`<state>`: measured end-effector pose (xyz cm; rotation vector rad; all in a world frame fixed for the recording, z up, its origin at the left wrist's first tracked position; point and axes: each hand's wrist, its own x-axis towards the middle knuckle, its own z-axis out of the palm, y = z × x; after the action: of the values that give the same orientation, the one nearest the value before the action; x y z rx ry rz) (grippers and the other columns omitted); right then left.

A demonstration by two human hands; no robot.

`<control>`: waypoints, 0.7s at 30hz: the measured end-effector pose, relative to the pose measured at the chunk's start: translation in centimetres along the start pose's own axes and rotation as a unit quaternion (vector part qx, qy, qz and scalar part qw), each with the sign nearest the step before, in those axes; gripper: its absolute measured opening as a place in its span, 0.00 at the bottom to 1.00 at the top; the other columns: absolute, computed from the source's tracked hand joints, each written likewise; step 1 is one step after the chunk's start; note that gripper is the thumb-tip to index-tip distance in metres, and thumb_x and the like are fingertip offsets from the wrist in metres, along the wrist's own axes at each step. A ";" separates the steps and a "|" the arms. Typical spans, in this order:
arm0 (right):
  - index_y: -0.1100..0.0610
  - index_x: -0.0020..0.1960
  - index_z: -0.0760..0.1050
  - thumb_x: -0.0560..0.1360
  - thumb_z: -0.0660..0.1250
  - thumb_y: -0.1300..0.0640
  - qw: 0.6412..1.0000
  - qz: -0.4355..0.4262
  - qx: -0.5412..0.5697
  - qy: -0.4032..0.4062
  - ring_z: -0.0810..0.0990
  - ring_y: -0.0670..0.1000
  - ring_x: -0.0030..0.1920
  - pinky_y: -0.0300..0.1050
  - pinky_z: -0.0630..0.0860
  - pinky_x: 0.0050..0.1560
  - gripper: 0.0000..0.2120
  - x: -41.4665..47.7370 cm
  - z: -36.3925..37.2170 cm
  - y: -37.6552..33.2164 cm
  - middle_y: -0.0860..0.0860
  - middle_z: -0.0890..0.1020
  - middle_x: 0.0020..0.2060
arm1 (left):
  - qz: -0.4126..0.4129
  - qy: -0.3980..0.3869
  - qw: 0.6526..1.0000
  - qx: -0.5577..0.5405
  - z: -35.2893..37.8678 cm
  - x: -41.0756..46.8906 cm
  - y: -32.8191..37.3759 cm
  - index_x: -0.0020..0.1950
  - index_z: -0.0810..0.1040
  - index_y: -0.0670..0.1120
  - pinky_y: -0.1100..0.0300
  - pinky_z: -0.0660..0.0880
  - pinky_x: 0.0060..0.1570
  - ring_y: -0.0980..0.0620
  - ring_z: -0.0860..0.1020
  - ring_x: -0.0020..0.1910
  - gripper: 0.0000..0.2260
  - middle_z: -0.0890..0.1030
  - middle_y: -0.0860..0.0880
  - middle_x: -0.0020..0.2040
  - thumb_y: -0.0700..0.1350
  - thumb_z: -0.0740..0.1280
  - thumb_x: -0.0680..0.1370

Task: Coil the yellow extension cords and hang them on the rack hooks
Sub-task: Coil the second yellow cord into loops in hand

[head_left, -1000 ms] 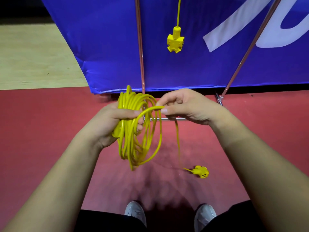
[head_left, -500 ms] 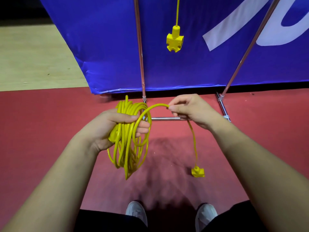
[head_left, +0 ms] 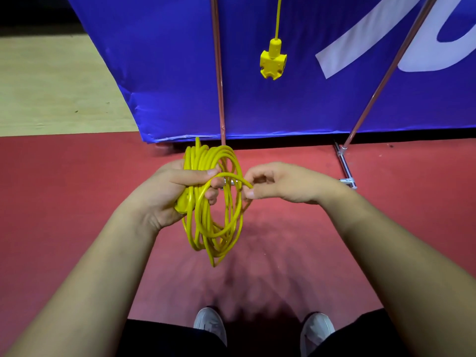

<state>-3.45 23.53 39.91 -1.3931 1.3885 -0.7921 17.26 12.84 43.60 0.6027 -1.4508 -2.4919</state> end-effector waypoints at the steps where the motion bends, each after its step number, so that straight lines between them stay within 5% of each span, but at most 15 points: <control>1: 0.56 0.47 0.78 0.77 0.68 0.62 1.000 0.021 -0.001 -0.023 0.79 0.51 0.51 0.49 0.73 0.61 0.02 0.2 -0.1 1.3 0.60 0.82 0.47 | 0.001 0.002 1.000 -0.001 -0.1 0.0 0.0 0.41 0.79 0.44 0.61 0.72 0.31 0.53 0.71 0.27 0.04 0.73 0.46 0.34 0.35 0.68 0.71; 6: 0.61 0.54 0.79 0.79 0.65 0.62 0.996 0.087 0.017 -0.033 0.80 0.47 0.55 0.40 0.70 0.66 0.06 0.5 -0.1 5.5 0.53 0.84 0.50 | -0.011 0.007 1.000 -0.009 -0.6 0.0 -0.1 0.41 0.80 0.45 0.62 0.72 0.32 0.54 0.72 0.27 0.03 0.74 0.48 0.33 0.38 0.69 0.71; 10: 0.64 0.50 0.78 0.79 0.64 0.64 0.985 0.049 0.091 0.136 0.79 0.52 0.42 0.50 0.76 0.53 0.05 1.0 0.1 5.2 0.56 0.79 0.37 | -0.026 0.015 0.998 -0.046 -1.6 -0.1 0.1 0.43 0.78 0.43 0.60 0.75 0.32 0.52 0.75 0.28 0.09 0.76 0.46 0.34 0.40 0.73 0.66; 13: 0.61 0.52 0.81 0.80 0.63 0.61 0.969 -0.008 0.112 0.221 0.71 0.50 0.35 0.45 0.71 0.40 0.08 1.3 -0.2 3.9 0.54 0.72 0.32 | -0.062 0.028 0.998 -0.018 -1.9 -0.4 0.5 0.41 0.82 0.42 0.59 0.78 0.32 0.49 0.79 0.29 0.15 0.80 0.44 0.35 0.44 0.79 0.58; 18: 0.62 0.49 0.82 0.78 0.67 0.62 0.981 -0.060 0.006 0.183 0.71 0.40 0.32 0.33 0.66 0.37 0.06 1.1 0.6 -0.3 0.43 0.79 0.33 | -0.109 0.038 0.993 0.017 -1.2 -0.1 -0.2 0.38 0.84 0.43 0.60 0.78 0.30 0.49 0.80 0.28 0.17 0.82 0.43 0.35 0.51 0.81 0.57; 21: 0.66 0.48 0.81 0.77 0.67 0.63 0.984 -0.091 -0.028 0.150 0.75 0.41 0.36 0.37 0.70 0.37 0.06 1.1 1.4 -2.5 0.55 0.82 0.38 | -0.105 0.009 0.994 0.029 -0.9 0.0 -0.5 0.40 0.83 0.45 0.60 0.76 0.30 0.51 0.77 0.28 0.15 0.78 0.47 0.33 0.49 0.81 0.59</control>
<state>-1.13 22.44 41.56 -1.5051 1.5353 -1.1264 17.72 12.36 42.81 0.8283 -1.5296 -2.5988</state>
